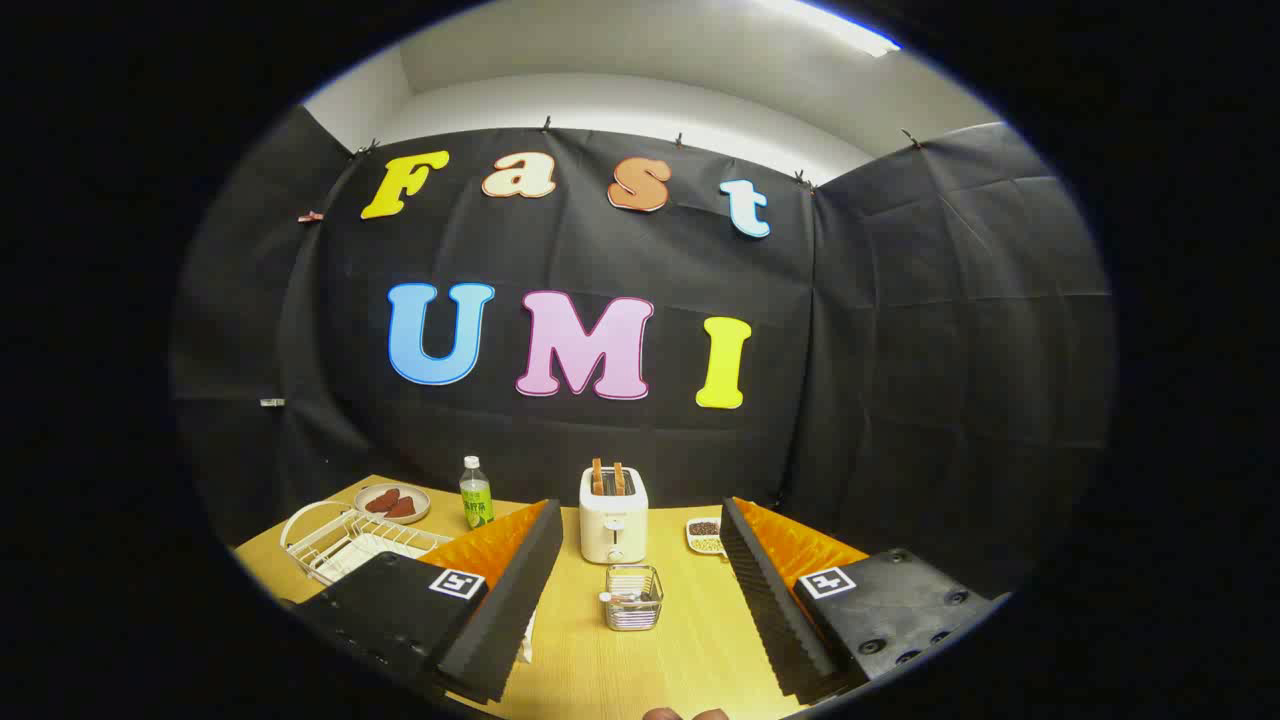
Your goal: Take the plate from the dish rack, then take the spoon from the basket and place it into the plate.
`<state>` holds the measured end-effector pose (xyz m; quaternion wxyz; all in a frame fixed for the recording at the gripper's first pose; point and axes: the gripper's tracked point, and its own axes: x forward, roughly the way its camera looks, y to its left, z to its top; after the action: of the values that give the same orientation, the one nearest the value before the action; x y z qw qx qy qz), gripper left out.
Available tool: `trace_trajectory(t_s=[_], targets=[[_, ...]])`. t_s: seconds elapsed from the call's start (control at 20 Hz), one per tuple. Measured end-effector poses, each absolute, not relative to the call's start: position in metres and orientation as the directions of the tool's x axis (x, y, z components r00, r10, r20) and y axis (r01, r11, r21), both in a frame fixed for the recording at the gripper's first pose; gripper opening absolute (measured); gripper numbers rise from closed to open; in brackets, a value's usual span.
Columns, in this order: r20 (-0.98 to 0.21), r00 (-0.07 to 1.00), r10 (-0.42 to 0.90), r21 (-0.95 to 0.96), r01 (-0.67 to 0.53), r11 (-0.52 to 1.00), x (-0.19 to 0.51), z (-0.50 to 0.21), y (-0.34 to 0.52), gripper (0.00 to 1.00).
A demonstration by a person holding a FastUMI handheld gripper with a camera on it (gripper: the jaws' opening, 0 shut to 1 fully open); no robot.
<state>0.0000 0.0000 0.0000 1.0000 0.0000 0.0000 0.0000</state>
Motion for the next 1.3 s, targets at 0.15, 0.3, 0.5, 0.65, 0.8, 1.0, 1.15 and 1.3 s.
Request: trace_trajectory(t_s=[0.15, 0.3, 0.5, 0.65, 0.8, 1.0, 1.15, 1.3], targets=[[-0.004, 1.000, 0.000, 0.011, 0.000, 1.000, 0.004, -0.005, -0.002, 0.98], [-0.018, 0.999, -0.027, 0.026, 0.028, 0.999, 0.011, -0.013, -0.015, 0.97], [-0.051, 0.999, -0.011, 0.038, 0.013, 0.999, 0.020, -0.032, -0.023, 0.98], [-0.078, 0.997, 0.008, 0.061, -0.004, 0.998, 0.024, -0.037, -0.026, 0.98], [-0.088, 0.996, 0.024, 0.062, -0.018, 0.998, 0.027, -0.039, -0.028, 0.98], [-0.112, 0.993, 0.046, 0.047, -0.041, 0.998, 0.031, -0.044, -0.025, 0.98], [-0.131, 0.990, 0.057, 0.053, -0.050, 0.997, 0.032, -0.048, -0.019, 0.98], [-0.161, 0.984, 0.082, 0.048, -0.075, 0.996, 0.035, -0.051, -0.008, 0.98]])
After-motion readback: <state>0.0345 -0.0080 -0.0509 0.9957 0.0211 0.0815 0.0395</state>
